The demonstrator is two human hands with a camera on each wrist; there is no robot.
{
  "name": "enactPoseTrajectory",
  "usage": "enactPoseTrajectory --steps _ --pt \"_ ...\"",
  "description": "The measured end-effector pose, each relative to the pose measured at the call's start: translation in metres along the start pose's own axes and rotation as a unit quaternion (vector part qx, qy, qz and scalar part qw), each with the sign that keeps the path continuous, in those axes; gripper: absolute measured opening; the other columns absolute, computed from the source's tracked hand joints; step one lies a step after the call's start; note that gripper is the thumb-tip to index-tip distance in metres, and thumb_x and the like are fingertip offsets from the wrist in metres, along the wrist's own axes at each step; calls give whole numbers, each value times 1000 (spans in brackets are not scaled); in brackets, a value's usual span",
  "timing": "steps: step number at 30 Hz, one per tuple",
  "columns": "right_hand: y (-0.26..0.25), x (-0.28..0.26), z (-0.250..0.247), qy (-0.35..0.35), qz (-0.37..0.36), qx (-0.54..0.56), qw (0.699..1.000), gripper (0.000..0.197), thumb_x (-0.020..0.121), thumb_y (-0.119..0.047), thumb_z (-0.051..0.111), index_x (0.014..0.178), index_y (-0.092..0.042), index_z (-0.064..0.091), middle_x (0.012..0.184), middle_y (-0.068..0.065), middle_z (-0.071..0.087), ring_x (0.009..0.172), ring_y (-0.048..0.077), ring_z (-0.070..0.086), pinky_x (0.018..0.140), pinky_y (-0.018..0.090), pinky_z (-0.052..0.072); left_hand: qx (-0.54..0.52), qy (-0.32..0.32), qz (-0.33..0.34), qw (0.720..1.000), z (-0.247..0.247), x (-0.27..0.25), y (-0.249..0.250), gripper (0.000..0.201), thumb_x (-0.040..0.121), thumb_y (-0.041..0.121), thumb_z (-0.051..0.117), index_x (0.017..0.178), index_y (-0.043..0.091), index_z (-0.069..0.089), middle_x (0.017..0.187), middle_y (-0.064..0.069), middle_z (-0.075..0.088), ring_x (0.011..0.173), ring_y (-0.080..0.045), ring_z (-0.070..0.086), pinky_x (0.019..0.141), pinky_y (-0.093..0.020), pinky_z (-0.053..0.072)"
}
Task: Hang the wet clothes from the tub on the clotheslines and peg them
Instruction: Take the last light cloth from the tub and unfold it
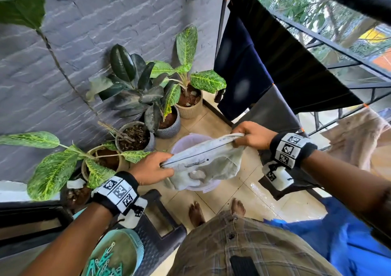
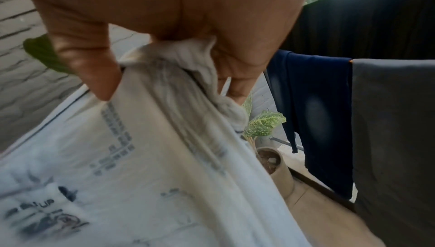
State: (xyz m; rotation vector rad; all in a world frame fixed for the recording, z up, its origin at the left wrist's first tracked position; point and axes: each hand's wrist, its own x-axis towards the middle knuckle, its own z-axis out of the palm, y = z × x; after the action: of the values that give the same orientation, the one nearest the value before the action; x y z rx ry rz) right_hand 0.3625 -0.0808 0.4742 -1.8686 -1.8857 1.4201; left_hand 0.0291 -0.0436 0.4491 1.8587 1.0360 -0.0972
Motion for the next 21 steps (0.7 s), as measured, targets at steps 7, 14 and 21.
enactPoseTrajectory --steps 7,14,21 --pt "-14 -7 -15 -31 -1 7 1000 13 73 -28 65 67 -17 62 66 1 57 61 14 53 60 30 45 73 51 21 996 -9 -3 -8 42 73 61 62 103 32 57 90 12 69 84 -8 66 77 -37 56" --pt "-28 -25 -28 -39 -28 -183 982 29 72 -47 83 87 -31 63 88 -13 69 79 5 63 70 17 47 311 76 32 947 -30 -8 -2 78 60 90 53 118 40 48 95 5 64 86 -19 61 77 -37 53" --pt "-26 -42 -38 86 -45 -154 983 32 81 -59 69 60 -36 61 57 -14 58 56 6 54 61 31 48 154 205 92 962 -75 -5 10 29 83 52 61 77 23 57 66 0 58 66 -27 58 58 -41 48"
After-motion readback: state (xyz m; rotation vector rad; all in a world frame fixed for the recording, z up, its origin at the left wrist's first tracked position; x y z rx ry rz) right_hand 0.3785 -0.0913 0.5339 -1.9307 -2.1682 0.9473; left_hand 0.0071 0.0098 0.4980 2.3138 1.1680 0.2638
